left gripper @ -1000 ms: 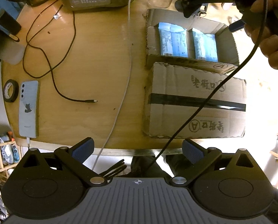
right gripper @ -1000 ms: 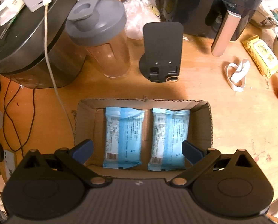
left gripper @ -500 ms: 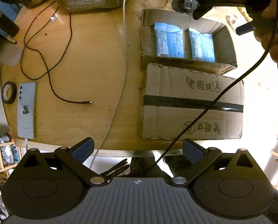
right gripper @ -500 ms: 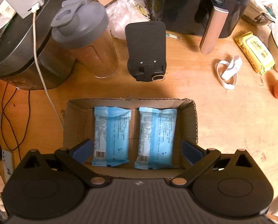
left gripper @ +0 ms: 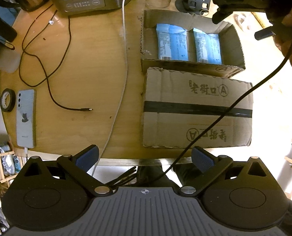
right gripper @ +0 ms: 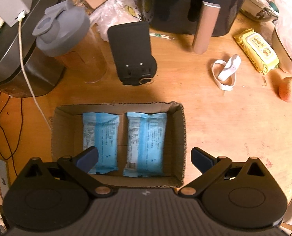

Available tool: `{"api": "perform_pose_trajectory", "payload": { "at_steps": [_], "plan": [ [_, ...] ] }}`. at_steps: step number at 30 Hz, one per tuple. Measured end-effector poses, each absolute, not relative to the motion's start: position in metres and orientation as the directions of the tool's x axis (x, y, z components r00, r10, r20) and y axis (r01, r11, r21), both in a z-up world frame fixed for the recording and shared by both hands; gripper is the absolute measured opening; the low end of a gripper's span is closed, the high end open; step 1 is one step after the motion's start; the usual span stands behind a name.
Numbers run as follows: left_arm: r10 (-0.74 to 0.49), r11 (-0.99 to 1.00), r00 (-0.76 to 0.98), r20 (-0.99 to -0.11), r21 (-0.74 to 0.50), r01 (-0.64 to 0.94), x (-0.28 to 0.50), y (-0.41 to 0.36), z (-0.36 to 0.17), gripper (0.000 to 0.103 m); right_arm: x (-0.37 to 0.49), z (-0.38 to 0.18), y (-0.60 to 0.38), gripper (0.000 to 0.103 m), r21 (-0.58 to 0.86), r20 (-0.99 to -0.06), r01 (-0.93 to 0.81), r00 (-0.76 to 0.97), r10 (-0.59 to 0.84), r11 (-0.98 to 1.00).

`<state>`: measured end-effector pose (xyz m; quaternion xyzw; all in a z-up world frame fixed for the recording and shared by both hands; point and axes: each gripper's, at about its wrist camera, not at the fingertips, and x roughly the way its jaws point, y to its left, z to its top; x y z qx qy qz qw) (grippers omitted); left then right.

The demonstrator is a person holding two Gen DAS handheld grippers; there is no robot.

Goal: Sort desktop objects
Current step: 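Raise the open right gripper up out of the box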

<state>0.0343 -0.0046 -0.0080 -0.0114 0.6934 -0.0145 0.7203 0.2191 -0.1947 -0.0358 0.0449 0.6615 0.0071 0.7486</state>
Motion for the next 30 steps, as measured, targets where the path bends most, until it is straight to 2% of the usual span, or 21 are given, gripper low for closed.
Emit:
{"api": "perform_pose_trajectory", "payload": {
  "at_steps": [30],
  "plan": [
    [-0.035,0.999,0.041,-0.999,-0.033,0.033,0.03,-0.031,-0.007,0.103,0.21,-0.038,-0.254,0.103,0.053,-0.992,0.106,0.122,0.04,0.993]
  ]
}}
